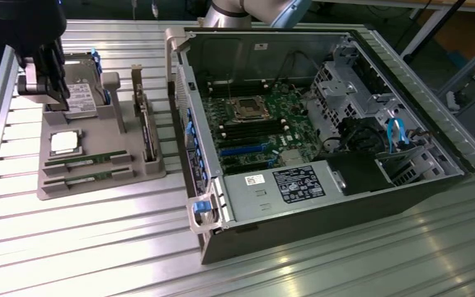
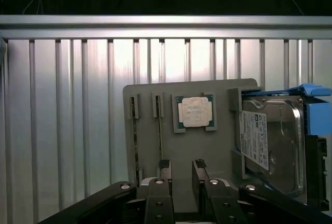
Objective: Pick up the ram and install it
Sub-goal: 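Pick up the ram and move it above insertion slot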
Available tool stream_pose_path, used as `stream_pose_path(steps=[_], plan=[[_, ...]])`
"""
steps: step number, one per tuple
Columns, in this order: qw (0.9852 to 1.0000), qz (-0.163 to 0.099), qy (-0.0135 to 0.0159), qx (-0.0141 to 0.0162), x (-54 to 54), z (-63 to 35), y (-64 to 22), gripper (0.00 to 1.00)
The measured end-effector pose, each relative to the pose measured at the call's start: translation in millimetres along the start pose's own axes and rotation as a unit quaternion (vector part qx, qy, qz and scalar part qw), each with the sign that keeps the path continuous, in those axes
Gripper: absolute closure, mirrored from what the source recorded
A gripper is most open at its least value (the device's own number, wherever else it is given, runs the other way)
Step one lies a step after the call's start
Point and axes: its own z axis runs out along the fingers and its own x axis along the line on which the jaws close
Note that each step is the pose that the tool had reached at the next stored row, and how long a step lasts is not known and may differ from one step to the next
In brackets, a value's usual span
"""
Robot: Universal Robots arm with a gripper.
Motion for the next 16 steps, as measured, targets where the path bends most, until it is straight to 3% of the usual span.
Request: stream_pose_path(steps=[16], plan=[[1.0000, -0.001, -0.0004, 0.0003, 1.0, 29.5, -1.0, 0.70]])
